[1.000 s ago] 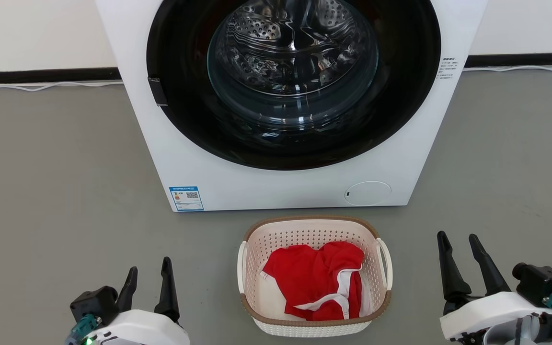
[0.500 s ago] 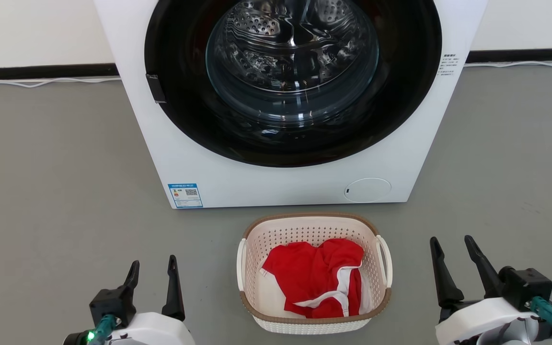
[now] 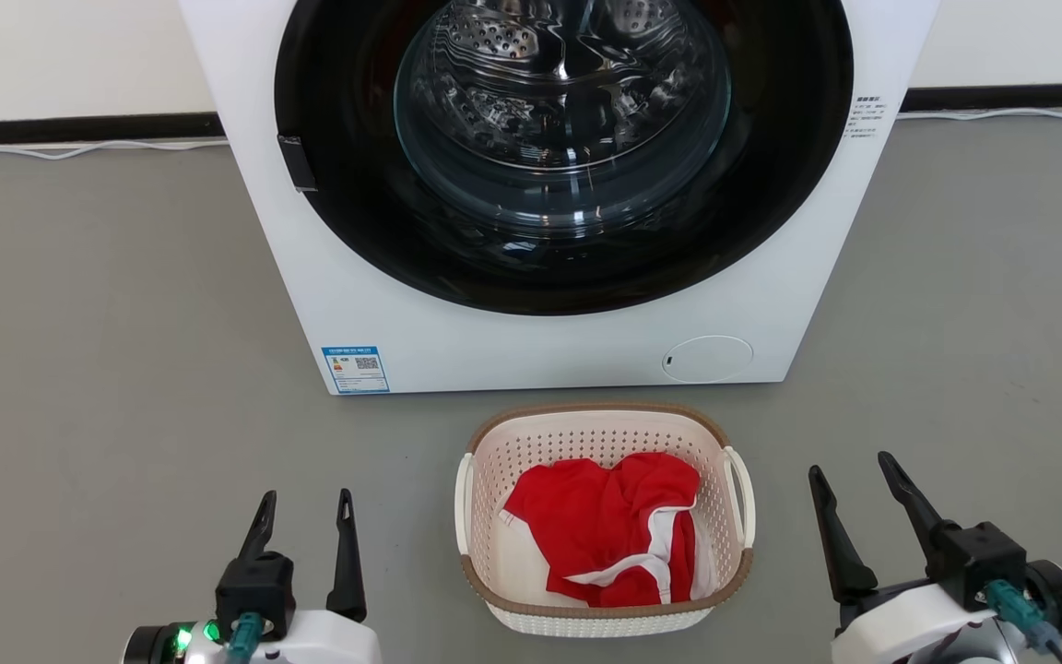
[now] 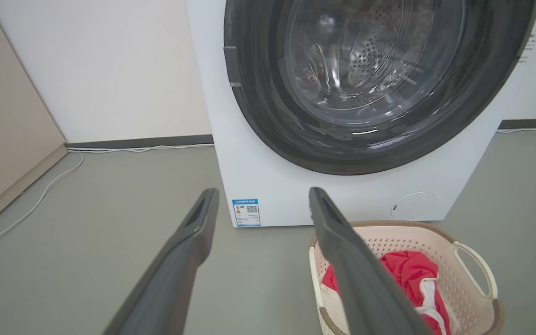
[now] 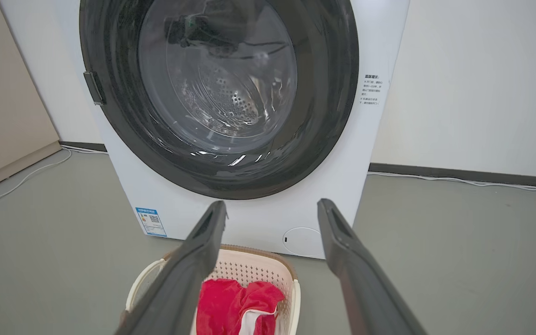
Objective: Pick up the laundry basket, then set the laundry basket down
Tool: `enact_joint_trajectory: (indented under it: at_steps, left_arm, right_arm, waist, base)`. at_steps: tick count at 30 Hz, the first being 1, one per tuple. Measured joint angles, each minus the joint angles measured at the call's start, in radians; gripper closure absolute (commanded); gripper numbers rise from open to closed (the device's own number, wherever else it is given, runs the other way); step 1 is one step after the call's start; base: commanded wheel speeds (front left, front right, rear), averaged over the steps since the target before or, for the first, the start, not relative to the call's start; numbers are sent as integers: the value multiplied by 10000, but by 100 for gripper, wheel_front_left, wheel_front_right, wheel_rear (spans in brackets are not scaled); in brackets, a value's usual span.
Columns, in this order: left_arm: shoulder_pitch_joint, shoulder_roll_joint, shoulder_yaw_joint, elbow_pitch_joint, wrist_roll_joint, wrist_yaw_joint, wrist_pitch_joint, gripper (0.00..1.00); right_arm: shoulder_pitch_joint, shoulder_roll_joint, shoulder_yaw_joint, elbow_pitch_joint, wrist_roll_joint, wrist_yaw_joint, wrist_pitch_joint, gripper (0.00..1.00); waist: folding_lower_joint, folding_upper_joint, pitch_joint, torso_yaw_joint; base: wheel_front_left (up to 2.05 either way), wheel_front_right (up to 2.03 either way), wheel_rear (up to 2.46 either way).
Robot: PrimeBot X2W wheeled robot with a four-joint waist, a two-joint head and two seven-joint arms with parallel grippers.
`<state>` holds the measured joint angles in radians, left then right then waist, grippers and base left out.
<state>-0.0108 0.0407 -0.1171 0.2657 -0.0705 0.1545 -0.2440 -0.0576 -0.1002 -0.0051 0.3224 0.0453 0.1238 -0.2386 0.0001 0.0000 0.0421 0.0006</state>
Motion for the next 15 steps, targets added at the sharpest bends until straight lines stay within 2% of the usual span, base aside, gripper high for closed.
enact_joint_trajectory:
  at_steps: [3,15]
  left_arm:
    - [-1,4,-36,33,307,38,-82,0]
    - [-1,8,-38,184,301,36,-86,0]
  right_arm:
    - [-2,-6,4,27,-366,2,-94,0]
    - [-9,-8,-77,67,-366,4,-94,0]
  waist:
    - [0,0,37,2]
    - [0,0,70,-18]
  base:
    - [0,0,0]
    - [0,0,0]
